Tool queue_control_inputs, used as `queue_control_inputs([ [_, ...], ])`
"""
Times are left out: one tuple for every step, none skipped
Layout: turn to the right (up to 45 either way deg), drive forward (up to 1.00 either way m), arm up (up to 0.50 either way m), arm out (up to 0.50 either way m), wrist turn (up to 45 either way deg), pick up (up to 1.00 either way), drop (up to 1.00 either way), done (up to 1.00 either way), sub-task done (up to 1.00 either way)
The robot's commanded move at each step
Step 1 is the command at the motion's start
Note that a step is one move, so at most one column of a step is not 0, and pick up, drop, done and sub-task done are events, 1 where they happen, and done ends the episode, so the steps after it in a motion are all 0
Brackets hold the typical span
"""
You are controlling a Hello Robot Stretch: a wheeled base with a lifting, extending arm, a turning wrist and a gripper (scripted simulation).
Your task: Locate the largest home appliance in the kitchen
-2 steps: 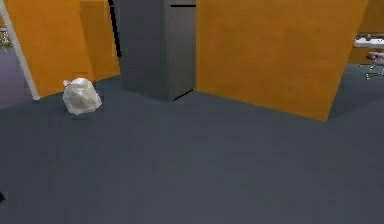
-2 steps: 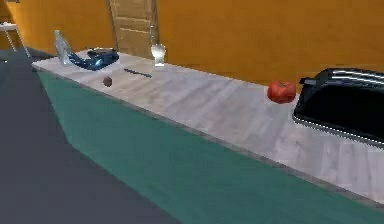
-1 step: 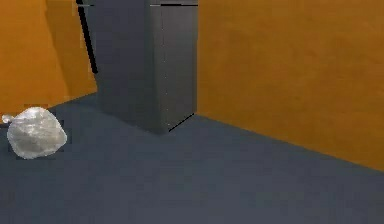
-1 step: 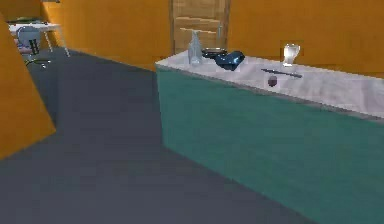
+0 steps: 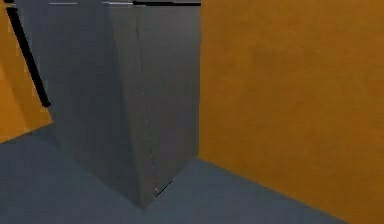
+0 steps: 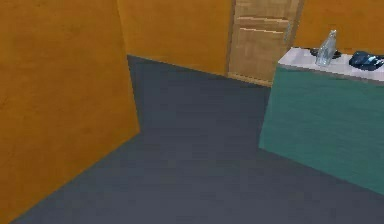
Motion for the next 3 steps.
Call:
queue_control_inputs([
  [-6.0,0.00,0.00,0.00,0.0,0.00,0.00,0.00,0.00],
  [0.0,0.35,0.00,0.00,0.0,0.00,0.00,0.00,0.00],
  [-15.0,0.00,0.00,0.00,0.0,0.00,0.00,0.00,0.00],
])
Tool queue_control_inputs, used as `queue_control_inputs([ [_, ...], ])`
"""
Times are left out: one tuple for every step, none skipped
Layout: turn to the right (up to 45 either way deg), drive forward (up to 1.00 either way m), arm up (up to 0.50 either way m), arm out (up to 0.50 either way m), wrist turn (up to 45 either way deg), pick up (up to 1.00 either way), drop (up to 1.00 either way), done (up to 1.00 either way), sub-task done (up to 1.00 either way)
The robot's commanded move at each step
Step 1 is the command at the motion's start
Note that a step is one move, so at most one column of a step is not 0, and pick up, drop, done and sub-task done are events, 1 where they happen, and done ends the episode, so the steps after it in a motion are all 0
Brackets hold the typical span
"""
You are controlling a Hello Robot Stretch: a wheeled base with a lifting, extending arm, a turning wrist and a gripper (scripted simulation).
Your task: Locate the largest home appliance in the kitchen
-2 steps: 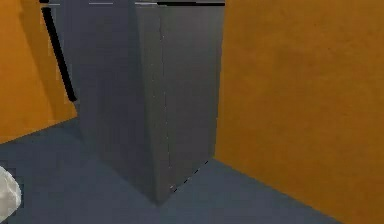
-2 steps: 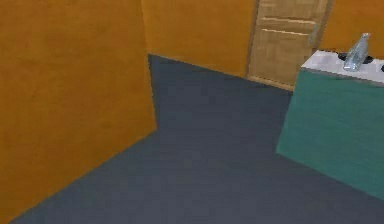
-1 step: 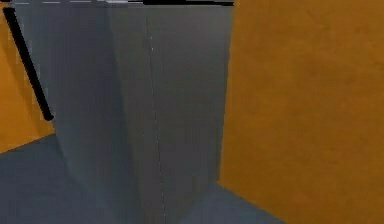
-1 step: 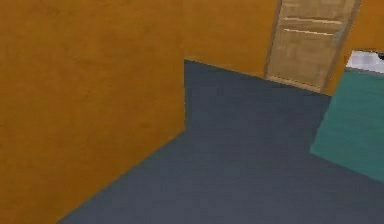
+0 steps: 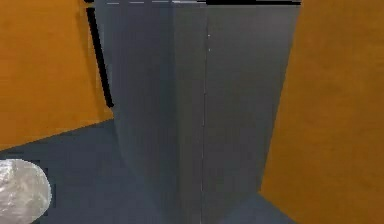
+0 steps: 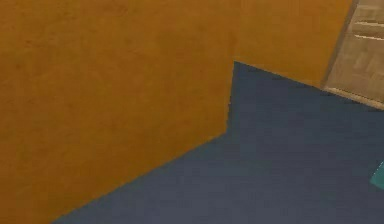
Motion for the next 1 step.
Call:
queue_control_inputs([
  [0.0,0.00,0.00,0.00,0.0,0.00,0.00,1.00,0.00],
])
